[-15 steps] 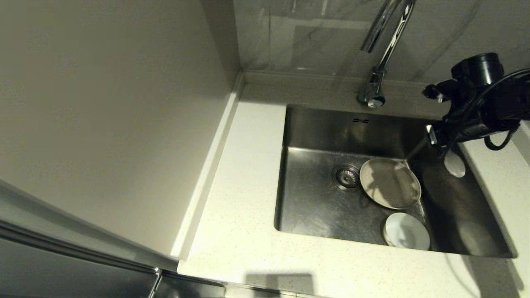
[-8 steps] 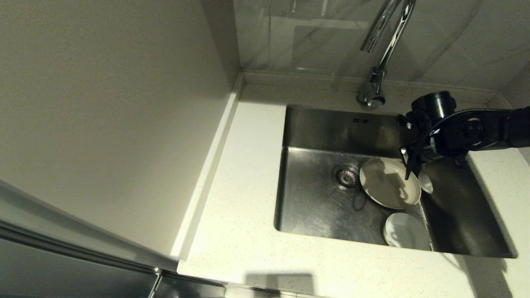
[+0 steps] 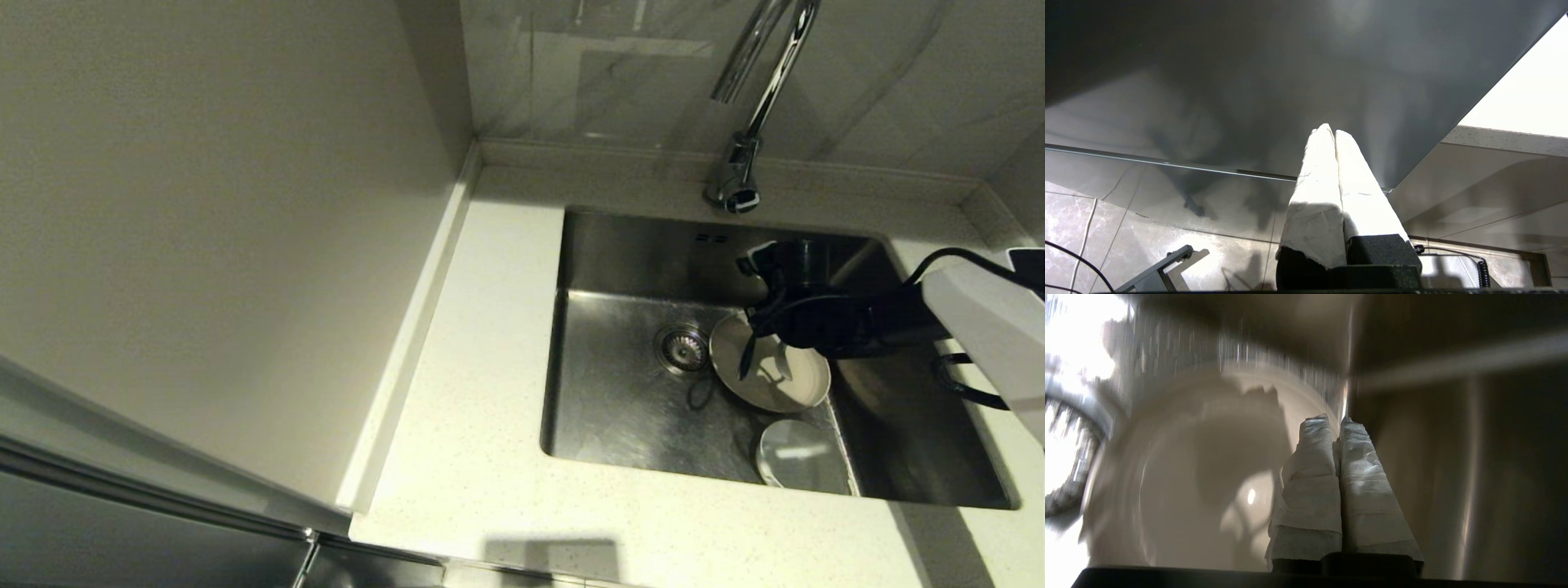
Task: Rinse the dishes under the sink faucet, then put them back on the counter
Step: Put a spoon into the sink, then turn on the faucet
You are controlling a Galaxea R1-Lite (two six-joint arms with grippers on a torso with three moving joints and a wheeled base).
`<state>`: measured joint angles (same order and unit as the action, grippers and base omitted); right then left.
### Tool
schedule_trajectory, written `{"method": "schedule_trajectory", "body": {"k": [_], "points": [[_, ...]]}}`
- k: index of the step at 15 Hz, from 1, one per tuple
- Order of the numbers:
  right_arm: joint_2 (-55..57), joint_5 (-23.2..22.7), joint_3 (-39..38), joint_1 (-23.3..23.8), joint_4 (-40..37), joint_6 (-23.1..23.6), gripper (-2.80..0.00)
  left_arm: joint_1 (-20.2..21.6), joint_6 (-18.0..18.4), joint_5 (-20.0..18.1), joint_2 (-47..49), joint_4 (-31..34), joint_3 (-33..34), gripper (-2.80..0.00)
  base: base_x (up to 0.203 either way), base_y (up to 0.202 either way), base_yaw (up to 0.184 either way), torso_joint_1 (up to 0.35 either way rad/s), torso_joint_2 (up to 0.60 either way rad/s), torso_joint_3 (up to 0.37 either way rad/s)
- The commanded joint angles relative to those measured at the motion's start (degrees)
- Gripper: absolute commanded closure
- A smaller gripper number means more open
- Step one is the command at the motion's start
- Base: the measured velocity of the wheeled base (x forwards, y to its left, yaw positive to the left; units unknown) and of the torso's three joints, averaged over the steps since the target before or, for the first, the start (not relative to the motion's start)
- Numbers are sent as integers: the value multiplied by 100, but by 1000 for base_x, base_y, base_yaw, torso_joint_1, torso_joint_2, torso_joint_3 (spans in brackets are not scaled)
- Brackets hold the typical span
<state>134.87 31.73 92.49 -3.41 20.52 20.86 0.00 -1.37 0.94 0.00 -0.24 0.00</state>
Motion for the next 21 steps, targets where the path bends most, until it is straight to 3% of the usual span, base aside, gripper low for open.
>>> {"method": "schedule_trajectory", "body": {"k": [1, 7, 8, 14, 21], "points": [[658, 35, 389, 4, 416, 215, 0, 0, -4, 3, -18, -2, 0, 0, 0, 0, 0, 0, 0, 0], [1454, 44, 1455, 51, 479, 586, 0, 0, -4, 3, -18, -2, 0, 0, 0, 0, 0, 0, 0, 0], [1570, 47, 1589, 51, 479, 599, -280, 0, -4, 3, -18, -2, 0, 0, 0, 0, 0, 0, 0, 0], [1810, 88, 2028, 98, 474, 656, -280, 0, -4, 3, -25, -2, 0, 0, 0, 0, 0, 0, 0, 0], [289, -51, 1607, 282, 155, 883, -280, 0, -4, 3, -18, -2, 0, 0, 0, 0, 0, 0, 0, 0]]}}
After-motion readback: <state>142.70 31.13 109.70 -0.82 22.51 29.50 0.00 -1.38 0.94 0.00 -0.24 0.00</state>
